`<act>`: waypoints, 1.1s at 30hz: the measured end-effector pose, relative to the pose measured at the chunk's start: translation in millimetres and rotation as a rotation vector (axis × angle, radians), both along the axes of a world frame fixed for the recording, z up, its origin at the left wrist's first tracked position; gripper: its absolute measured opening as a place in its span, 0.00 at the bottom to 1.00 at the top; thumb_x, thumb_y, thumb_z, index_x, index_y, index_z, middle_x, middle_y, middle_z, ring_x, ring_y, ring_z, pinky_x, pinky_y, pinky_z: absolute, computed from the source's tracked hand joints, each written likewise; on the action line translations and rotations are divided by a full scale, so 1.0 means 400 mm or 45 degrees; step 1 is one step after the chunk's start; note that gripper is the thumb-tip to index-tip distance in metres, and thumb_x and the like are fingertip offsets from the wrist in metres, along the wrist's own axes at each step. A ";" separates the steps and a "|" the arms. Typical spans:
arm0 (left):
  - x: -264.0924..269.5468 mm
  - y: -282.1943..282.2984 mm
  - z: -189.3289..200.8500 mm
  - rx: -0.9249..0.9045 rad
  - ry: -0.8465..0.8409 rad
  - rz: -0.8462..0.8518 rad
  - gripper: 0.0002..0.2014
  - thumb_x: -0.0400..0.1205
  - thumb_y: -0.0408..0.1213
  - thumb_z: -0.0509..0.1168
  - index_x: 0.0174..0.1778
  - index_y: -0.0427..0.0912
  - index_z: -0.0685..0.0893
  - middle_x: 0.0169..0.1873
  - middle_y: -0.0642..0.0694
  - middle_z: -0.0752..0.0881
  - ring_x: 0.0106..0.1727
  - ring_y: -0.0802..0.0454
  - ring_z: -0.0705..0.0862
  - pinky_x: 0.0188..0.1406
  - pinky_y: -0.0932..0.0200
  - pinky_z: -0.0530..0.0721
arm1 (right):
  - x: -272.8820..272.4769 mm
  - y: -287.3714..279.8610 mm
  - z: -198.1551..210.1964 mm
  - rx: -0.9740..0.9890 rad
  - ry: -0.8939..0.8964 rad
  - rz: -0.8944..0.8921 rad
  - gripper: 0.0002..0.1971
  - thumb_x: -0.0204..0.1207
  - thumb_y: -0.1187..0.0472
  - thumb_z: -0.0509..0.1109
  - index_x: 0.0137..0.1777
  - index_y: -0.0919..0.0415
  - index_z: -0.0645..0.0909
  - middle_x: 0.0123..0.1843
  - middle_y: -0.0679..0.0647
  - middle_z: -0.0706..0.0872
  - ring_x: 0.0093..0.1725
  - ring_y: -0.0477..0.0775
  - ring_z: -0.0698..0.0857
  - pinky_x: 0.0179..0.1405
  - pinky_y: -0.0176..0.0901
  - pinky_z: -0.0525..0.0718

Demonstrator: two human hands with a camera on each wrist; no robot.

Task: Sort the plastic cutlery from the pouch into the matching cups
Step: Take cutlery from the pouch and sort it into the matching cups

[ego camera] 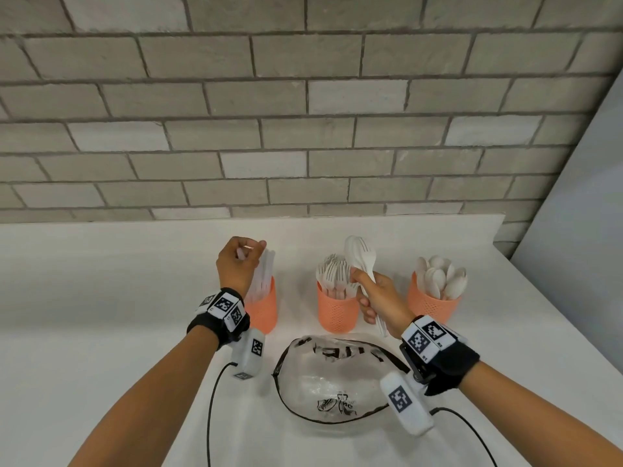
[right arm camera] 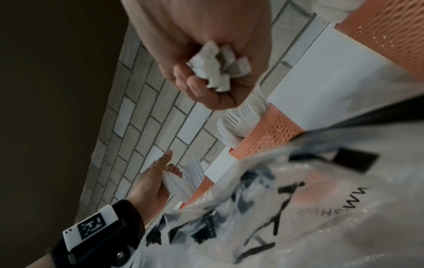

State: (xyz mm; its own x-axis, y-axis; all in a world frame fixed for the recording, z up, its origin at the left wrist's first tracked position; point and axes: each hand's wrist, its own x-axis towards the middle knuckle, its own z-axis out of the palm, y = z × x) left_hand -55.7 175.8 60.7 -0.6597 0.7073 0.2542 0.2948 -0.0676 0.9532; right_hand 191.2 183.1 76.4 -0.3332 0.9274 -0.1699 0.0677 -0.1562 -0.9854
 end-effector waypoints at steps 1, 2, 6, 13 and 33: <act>0.001 -0.002 -0.003 -0.008 0.077 -0.003 0.07 0.77 0.38 0.71 0.36 0.46 0.78 0.29 0.50 0.81 0.30 0.54 0.79 0.40 0.62 0.78 | -0.003 -0.001 -0.001 0.005 -0.001 -0.008 0.11 0.82 0.53 0.60 0.43 0.61 0.74 0.20 0.50 0.67 0.12 0.44 0.64 0.12 0.31 0.64; 0.003 -0.003 -0.006 -0.028 0.144 -0.001 0.06 0.77 0.36 0.70 0.38 0.45 0.79 0.29 0.51 0.80 0.31 0.56 0.78 0.38 0.64 0.76 | -0.005 -0.001 -0.002 0.005 0.003 -0.018 0.12 0.82 0.53 0.60 0.44 0.61 0.75 0.20 0.50 0.67 0.13 0.44 0.64 0.12 0.32 0.64; 0.011 -0.013 0.001 -0.146 0.412 -0.019 0.13 0.82 0.44 0.63 0.36 0.38 0.79 0.29 0.45 0.79 0.31 0.50 0.76 0.35 0.60 0.73 | -0.017 -0.005 -0.007 -0.019 0.030 -0.030 0.11 0.83 0.53 0.59 0.46 0.59 0.74 0.21 0.50 0.66 0.13 0.44 0.64 0.13 0.32 0.64; 0.016 -0.031 -0.004 -0.315 0.827 -0.077 0.31 0.78 0.51 0.43 0.49 0.30 0.83 0.50 0.33 0.80 0.55 0.37 0.77 0.54 0.51 0.73 | -0.019 -0.016 -0.010 0.069 -0.027 -0.010 0.09 0.85 0.56 0.56 0.46 0.59 0.72 0.24 0.52 0.67 0.13 0.43 0.65 0.13 0.31 0.65; 0.366 -0.050 0.125 -0.386 -0.309 -0.550 0.13 0.79 0.45 0.67 0.32 0.43 0.77 0.25 0.48 0.78 0.20 0.59 0.77 0.10 0.73 0.67 | -0.016 -0.058 -0.004 0.800 -0.662 -0.085 0.15 0.80 0.53 0.62 0.59 0.63 0.71 0.47 0.60 0.88 0.44 0.63 0.87 0.40 0.53 0.84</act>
State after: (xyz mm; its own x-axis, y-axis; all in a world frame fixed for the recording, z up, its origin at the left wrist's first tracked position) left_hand 90.8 155.6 110.8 -0.3088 0.9430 -0.1243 0.0721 0.1536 0.9855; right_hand 184.8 159.9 75.0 -0.2957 0.9161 0.2708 0.5504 0.3951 -0.7355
